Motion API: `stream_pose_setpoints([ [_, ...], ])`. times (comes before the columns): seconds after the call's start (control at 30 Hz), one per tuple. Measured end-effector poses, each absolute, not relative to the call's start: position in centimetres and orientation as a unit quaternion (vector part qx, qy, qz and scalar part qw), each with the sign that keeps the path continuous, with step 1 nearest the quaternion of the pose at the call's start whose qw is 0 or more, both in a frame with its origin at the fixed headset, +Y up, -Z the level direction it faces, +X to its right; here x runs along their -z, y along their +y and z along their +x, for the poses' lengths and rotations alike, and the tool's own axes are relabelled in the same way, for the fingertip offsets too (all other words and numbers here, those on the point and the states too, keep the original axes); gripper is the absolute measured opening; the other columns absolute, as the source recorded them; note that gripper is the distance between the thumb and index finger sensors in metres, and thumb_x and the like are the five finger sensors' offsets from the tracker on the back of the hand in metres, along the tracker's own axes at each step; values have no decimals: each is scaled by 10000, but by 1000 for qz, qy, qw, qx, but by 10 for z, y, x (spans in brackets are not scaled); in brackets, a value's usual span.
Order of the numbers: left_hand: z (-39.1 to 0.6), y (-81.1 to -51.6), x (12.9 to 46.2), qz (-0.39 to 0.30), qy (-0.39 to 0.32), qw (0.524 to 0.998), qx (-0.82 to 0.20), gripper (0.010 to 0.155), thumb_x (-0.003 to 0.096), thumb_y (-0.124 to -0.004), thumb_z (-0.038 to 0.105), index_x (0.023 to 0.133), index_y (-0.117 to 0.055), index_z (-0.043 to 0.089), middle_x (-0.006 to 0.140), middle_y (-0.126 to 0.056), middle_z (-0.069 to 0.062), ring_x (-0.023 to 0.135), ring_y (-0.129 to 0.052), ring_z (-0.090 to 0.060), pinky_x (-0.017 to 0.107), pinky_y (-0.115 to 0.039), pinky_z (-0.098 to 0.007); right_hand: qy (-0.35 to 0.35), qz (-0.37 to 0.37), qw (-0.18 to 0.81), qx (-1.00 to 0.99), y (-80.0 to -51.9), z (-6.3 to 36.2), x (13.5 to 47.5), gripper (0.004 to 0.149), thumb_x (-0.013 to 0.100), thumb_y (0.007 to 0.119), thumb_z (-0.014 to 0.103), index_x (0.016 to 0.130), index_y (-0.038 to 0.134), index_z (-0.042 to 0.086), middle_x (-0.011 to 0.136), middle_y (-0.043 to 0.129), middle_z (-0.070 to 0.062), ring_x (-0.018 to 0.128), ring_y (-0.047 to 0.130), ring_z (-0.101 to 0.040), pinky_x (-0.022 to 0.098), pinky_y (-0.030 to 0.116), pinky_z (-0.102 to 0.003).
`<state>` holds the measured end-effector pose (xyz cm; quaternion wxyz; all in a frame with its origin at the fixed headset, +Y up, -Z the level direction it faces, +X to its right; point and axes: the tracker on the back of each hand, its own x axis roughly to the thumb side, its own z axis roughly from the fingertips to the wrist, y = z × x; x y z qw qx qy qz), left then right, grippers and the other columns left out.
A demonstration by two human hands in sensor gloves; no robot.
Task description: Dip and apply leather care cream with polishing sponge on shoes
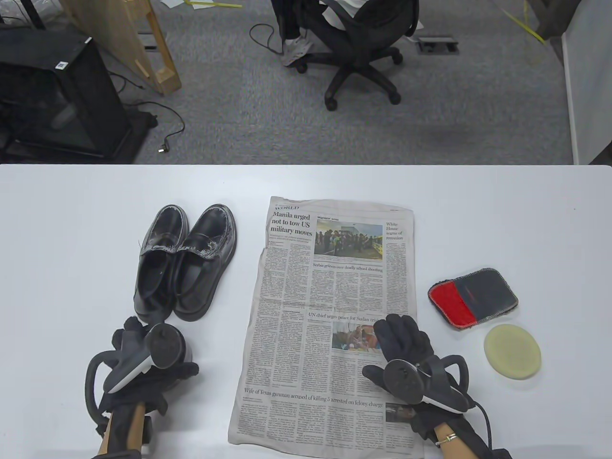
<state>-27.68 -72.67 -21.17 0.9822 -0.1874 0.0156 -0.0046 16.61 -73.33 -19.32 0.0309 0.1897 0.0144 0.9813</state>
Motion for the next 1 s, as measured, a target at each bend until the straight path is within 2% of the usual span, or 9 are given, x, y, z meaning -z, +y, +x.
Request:
stream_pose_setpoints([
  [0.13, -239, -706, 210, -91, -44, 995, -22, 1078, 491, -709, 680, 1213, -299, -8, 1197, -293, -476, 1006, -368, -725, 653, -501, -801, 15, 188, 36, -981, -734, 167, 194, 870, 537, 515, 622, 1176, 307, 68, 1194, 340, -282, 1050, 389, -581, 720, 498, -641],
  [0.27, -196, -699, 213, -42, -144, 985, -79, 990, 512, -669, 664, 1218, -319, 64, 1244, -357, -349, 1073, -422, -613, 709, -508, -744, 19, 188, 35, -981, -735, 168, 195, 868, 536, 516, 622, 1176, 308, 73, 1197, 341, -272, 1051, 390, -580, 720, 496, -645],
  [0.33, -173, -704, 217, -42, -193, 975, -106, 971, 510, -649, 668, 1220, -298, 106, 1264, -339, -293, 1103, -404, -566, 735, -492, -726, 22, 187, 37, -981, -735, 168, 195, 867, 536, 515, 623, 1177, 305, 78, 1200, 337, -266, 1054, 387, -579, 719, 496, -648],
  [0.47, -145, -727, 224, -70, -238, 960, -127, 956, 506, -632, 671, 1217, -265, 149, 1279, -303, -241, 1127, -361, -526, 758, -454, -711, 32, 189, 42, -981, -736, 169, 196, 860, 535, 513, 626, 1179, 303, 95, 1207, 337, -249, 1061, 377, -573, 720, 489, -657],
  [0.63, -137, -751, 223, -118, -262, 952, -104, 955, 504, -625, 681, 1218, -257, 164, 1285, -283, -221, 1132, -326, -515, 765, -426, -704, 47, 189, 43, -980, -740, 171, 199, 863, 535, 512, 629, 1181, 293, 100, 1211, 330, -241, 1072, 355, -558, 728, 471, -653],
  [1.0, -137, -756, 219, -134, -275, 947, -94, 951, 509, -625, 678, 1218, -268, 155, 1280, -293, -233, 1129, -327, -513, 760, -428, -704, 60, 185, 36, -980, -741, 172, 200, 871, 536, 511, 629, 1182, 288, 88, 1207, 335, -260, 1063, 363, -575, 726, 474, -652],
])
